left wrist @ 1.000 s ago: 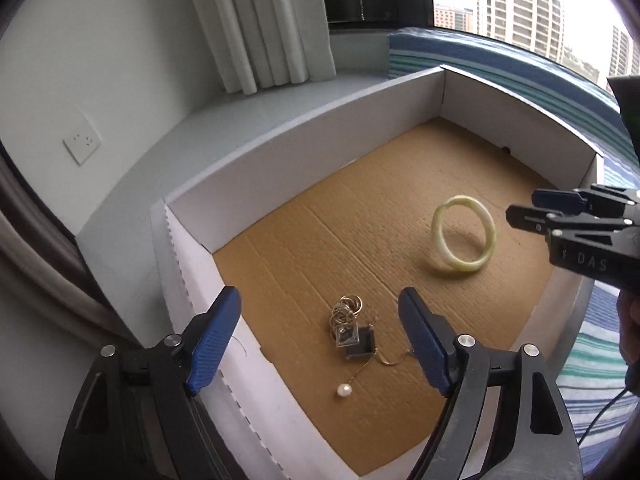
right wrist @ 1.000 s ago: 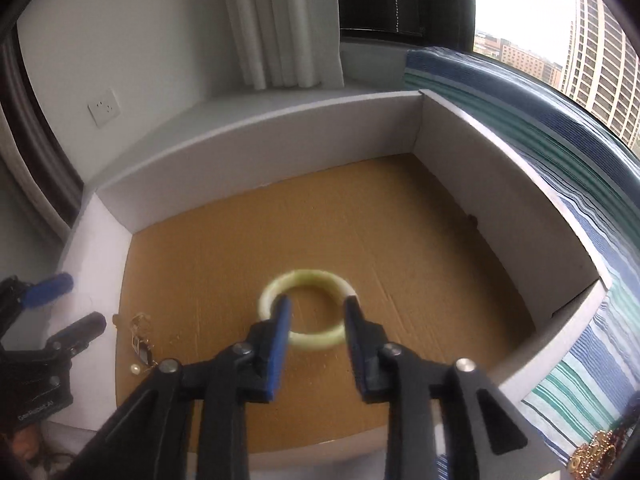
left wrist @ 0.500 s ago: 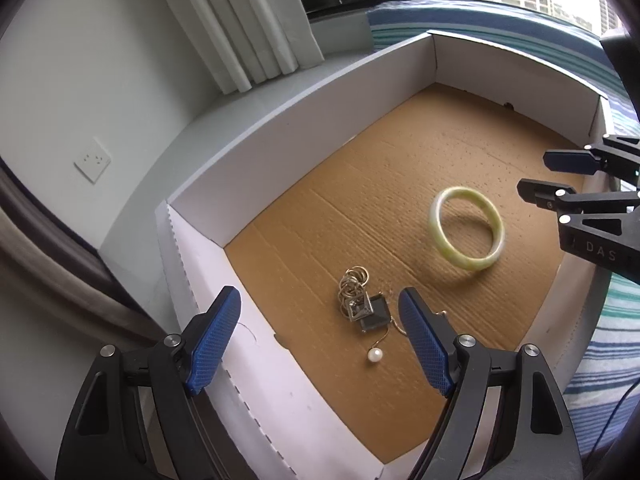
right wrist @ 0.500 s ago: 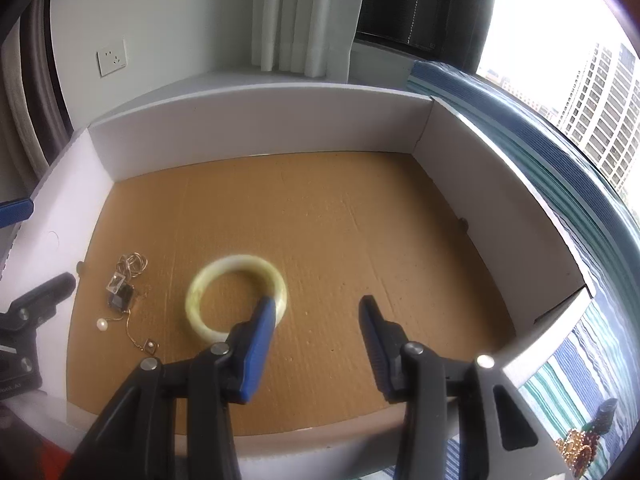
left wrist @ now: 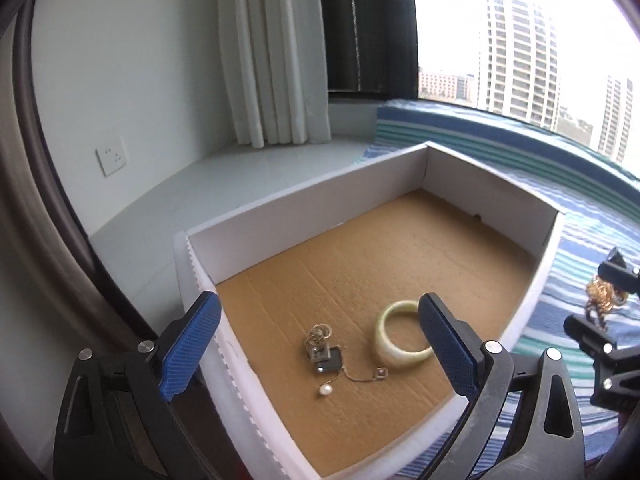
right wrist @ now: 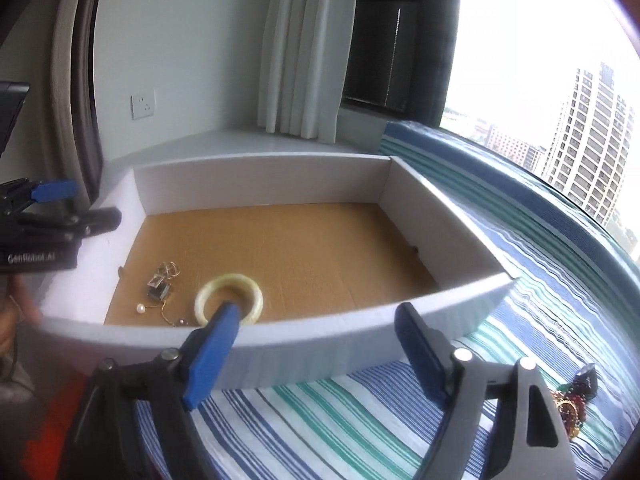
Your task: Organize jewelry
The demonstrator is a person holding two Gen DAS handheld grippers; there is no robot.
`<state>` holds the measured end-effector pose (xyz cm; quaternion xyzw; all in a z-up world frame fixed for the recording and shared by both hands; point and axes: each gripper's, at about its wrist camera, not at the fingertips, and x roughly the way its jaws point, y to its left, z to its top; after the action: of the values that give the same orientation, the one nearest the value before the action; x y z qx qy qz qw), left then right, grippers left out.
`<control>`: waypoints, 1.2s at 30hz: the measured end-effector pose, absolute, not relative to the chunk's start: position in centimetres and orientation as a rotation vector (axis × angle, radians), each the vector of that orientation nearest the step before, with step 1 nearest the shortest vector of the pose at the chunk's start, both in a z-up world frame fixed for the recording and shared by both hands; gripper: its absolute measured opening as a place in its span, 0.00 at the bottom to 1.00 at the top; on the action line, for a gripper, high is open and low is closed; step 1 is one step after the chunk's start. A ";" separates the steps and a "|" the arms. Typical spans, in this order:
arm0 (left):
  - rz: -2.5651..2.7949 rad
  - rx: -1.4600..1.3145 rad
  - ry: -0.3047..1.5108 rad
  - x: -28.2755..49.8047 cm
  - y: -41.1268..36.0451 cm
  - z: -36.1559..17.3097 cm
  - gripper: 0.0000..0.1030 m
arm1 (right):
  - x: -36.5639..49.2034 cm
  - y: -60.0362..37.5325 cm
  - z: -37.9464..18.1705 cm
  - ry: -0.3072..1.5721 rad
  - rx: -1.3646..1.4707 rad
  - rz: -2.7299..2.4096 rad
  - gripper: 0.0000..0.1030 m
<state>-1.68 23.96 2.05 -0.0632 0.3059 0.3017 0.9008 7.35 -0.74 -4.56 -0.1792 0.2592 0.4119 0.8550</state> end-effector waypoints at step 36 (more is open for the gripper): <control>0.073 -0.036 0.985 6.1 1.9 -12.6 1.00 | 5.5 -27.8 -16.5 0.903 -0.071 0.203 0.90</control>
<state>6.10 1.92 -12.61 -0.0174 0.4726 0.0350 0.8804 5.54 -27.80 -16.50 -0.0345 0.4355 0.0977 0.8942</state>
